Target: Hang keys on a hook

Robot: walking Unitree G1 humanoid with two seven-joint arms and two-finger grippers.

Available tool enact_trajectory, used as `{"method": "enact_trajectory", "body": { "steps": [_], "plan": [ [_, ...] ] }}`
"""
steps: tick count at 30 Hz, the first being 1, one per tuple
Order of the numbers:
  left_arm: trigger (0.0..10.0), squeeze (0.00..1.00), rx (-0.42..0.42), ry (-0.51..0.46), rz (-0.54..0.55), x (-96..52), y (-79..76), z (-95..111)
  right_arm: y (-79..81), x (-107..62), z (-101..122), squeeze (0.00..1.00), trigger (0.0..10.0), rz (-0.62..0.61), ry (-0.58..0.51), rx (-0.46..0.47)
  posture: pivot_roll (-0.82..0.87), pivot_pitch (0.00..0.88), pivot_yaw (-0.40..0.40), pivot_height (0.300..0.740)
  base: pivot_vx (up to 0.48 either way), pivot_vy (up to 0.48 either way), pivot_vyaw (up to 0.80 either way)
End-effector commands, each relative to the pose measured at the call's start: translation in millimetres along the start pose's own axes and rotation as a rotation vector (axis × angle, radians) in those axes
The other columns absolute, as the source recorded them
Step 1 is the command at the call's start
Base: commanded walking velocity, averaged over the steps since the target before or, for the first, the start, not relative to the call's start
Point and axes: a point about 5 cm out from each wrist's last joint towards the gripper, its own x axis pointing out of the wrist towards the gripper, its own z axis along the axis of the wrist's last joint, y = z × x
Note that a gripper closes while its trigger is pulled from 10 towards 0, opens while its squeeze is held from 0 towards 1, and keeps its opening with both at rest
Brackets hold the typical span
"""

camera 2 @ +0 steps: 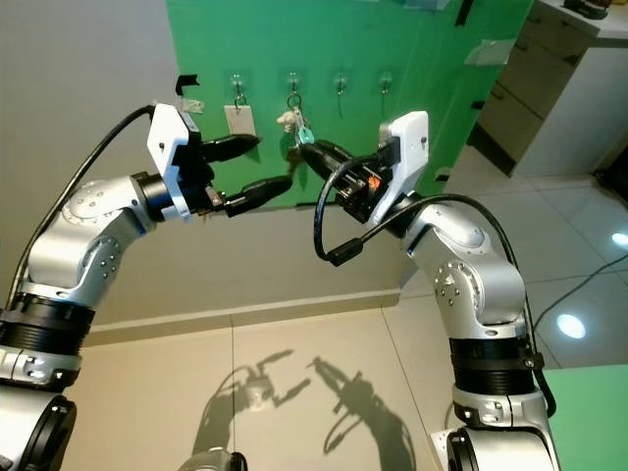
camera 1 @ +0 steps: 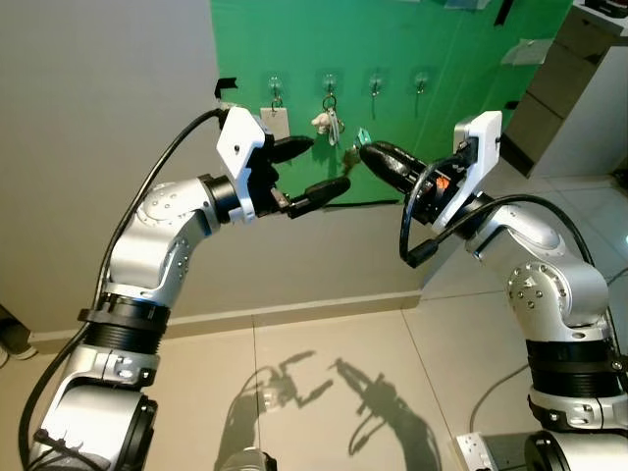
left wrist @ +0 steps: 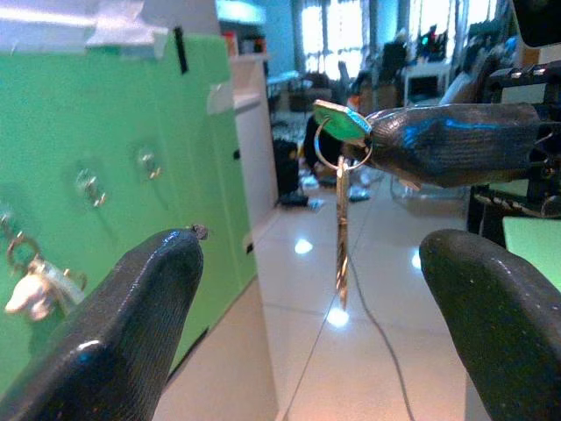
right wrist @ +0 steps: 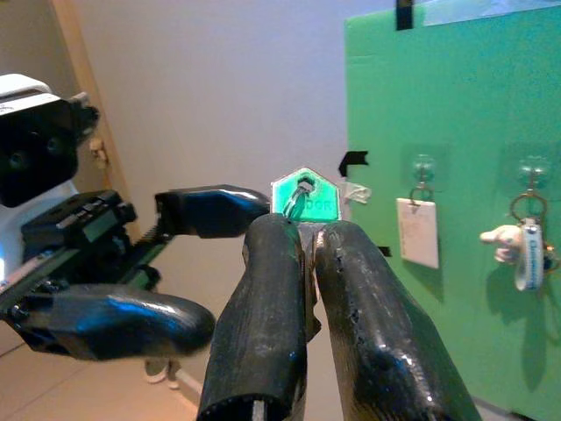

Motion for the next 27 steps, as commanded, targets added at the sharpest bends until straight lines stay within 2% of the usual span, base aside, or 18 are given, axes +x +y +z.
{"method": "enact_trajectory", "body": {
  "steps": [1,13,24,25,26,27],
  "plan": [
    [10.0,0.00,0.009,-0.013,-0.008,5.0,-0.2,3,5.5,1.5,6,0.00,0.0,0.032,-0.007,-0.009,-0.02,0.000,-0.034,0.740,0.000,0.000,0.00],
    [10.0,0.00,-0.003,-0.014,-0.054,13.4,-2.8,1,17.3,7.3,2,0.00,0.0,0.067,-0.016,0.045,-0.02,0.000,-0.012,0.740,0.000,0.000,0.00],
    [10.0,0.00,-0.012,-0.023,-0.058,17.7,-4.5,0,20.2,8.0,0,0.00,0.0,0.072,-0.014,0.054,-0.02,0.000,-0.012,0.740,0.000,0.000,0.00],
    [3.2,0.00,-0.017,-0.021,-0.054,18.5,-4.1,0,20.6,7.9,-1,0.00,0.0,0.071,-0.010,0.056,-0.02,0.000,-0.011,0.740,0.000,0.000,0.00],
    [3.2,0.00,-0.017,-0.021,-0.054,18.5,-4.1,0,20.6,7.9,-1,0.00,0.0,0.071,-0.010,0.056,-0.02,0.000,-0.011,0.740,0.000,0.000,0.00],
    [0.0,0.00,-0.021,-0.018,-0.047,19.4,-3.4,-2,20.7,7.7,-2,0.00,0.0,0.069,-0.008,0.058,-0.02,0.000,-0.011,0.740,0.000,0.000,0.00]
  ]
}}
